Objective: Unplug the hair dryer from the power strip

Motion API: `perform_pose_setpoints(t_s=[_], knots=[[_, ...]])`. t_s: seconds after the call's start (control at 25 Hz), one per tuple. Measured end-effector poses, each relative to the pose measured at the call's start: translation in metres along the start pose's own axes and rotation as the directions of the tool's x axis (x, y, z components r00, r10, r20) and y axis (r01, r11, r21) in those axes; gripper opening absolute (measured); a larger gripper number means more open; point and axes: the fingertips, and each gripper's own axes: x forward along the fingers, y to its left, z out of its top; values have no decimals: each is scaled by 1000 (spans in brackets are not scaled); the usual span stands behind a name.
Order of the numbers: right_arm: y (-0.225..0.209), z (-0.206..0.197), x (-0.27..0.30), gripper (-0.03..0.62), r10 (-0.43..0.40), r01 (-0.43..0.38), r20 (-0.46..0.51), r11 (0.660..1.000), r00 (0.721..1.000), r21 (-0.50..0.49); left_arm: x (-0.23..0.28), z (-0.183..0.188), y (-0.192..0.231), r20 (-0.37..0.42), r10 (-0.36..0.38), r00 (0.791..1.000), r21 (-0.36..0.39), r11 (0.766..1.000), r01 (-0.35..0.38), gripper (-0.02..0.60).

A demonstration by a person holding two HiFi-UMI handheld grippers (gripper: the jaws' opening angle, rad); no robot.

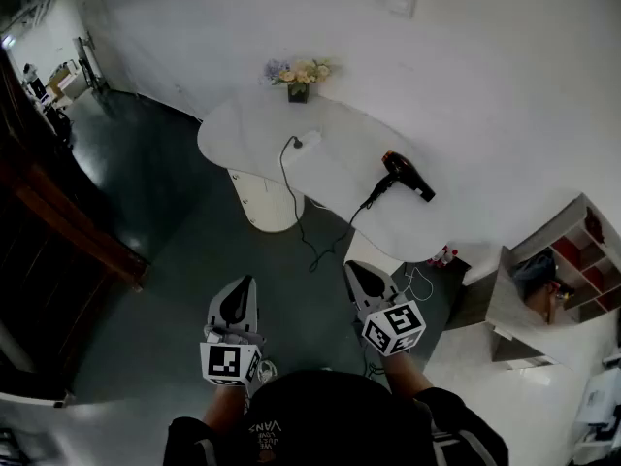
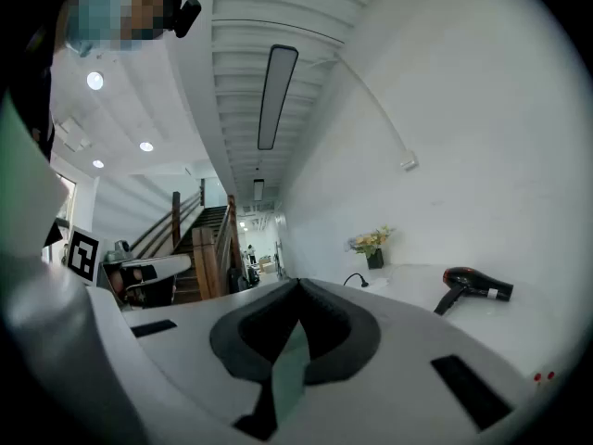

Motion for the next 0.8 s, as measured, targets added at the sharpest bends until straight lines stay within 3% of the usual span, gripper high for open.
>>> perform_pose_setpoints(t_s=[0.48, 0.8], knots=[[-38, -1, 9, 44, 8, -9, 26, 999, 1000, 46, 28, -27, -7, -17, 12, 1000, -12, 1000, -12, 18], [-57, 0, 65, 45, -47, 46, 17, 997, 999, 57, 86, -42, 40, -26, -38, 999, -55, 998, 37, 18]])
